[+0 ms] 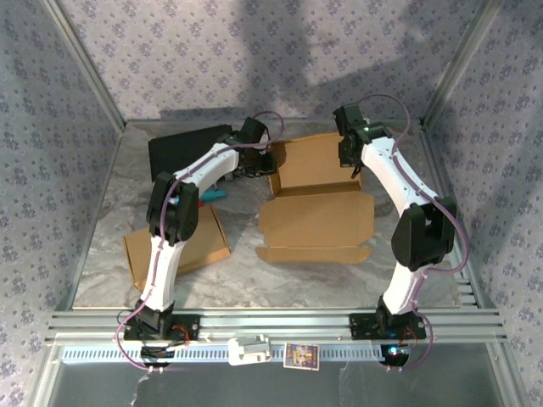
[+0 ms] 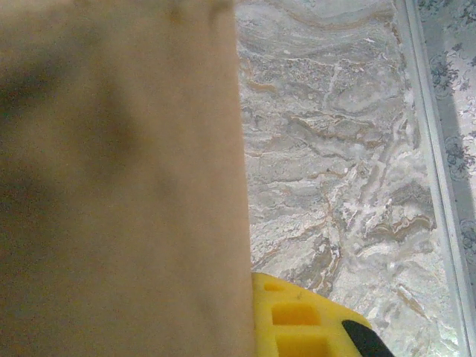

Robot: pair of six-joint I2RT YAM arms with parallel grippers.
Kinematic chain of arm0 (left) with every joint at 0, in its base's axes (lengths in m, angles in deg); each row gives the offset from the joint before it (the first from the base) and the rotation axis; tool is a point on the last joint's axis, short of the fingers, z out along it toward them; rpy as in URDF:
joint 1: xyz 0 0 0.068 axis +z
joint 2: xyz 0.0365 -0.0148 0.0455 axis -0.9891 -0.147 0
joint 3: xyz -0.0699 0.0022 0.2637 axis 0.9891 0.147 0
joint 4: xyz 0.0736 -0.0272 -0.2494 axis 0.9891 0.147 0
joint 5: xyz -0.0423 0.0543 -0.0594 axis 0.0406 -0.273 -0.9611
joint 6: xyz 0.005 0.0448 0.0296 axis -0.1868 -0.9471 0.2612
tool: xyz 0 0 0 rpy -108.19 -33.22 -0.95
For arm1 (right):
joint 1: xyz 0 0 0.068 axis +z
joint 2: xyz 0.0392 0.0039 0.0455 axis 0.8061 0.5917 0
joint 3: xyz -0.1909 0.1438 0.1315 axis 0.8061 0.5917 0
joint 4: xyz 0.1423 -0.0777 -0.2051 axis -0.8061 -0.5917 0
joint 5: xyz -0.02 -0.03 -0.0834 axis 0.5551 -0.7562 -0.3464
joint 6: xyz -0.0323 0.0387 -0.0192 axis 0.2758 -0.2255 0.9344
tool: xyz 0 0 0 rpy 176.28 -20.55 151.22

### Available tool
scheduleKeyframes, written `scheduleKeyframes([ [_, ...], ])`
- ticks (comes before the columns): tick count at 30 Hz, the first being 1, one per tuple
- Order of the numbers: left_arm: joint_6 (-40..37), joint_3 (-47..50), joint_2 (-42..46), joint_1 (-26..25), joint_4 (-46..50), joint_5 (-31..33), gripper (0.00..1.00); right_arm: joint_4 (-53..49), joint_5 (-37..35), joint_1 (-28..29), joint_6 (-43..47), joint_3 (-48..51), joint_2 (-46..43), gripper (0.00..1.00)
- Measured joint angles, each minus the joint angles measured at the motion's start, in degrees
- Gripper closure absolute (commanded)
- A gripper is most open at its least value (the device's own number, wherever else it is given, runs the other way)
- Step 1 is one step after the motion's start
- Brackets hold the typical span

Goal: Fold the paper box

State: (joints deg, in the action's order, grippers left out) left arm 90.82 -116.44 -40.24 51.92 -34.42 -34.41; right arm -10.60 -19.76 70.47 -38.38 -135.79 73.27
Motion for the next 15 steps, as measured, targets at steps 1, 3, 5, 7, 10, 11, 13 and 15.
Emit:
scheduleKeyframes([
  [1, -0.02, 0.02, 0.00, 0.00, 0.00, 0.17, 0.90, 0.00, 0.07, 0.00, 0.00, 0.00, 0.02, 1.00],
  [3, -0.04, 0.00, 0.00, -0.13, 0.07, 0.83, 0.96, 0.02, 0.24, 0.00, 0.00, 0.00, 0.02, 1.00],
  [5, -0.09, -0.02, 0.00, -0.52, 0.37, 2.51, 1.00, 0.00, 0.26, 0.04, 0.00, 0.02, 0.04, 1.00],
  [7, 0.76, -0.11, 0.00, -1.16, 1.14, 4.44, 1.00, -0.02, 0.28, 0.07, -0.02, 0.22, 0.04, 1.00],
  [10, 2.03, 0.31, 0.09, -2.32, 1.33, 7.26, 1.00, -0.04, 0.26, 0.04, -0.07, 1.09, 0.04, 1.00],
  [11, 2.54, 1.01, 0.33, -2.60, 1.03, 7.76, 1.00, -0.02, 0.26, 0.04, -0.04, 1.38, 0.04, 1.00],
  [13, 2.99, 2.34, 0.74, -2.89, 0.55, 8.11, 0.99, 0.00, 0.28, 0.04, -0.04, 1.95, 0.04, 1.00],
  [15, 3.06, 2.69, 1.14, -2.97, 0.28, 8.52, 0.98, 0.09, 0.42, 0.00, -0.04, 2.14, 0.04, 1.00],
])
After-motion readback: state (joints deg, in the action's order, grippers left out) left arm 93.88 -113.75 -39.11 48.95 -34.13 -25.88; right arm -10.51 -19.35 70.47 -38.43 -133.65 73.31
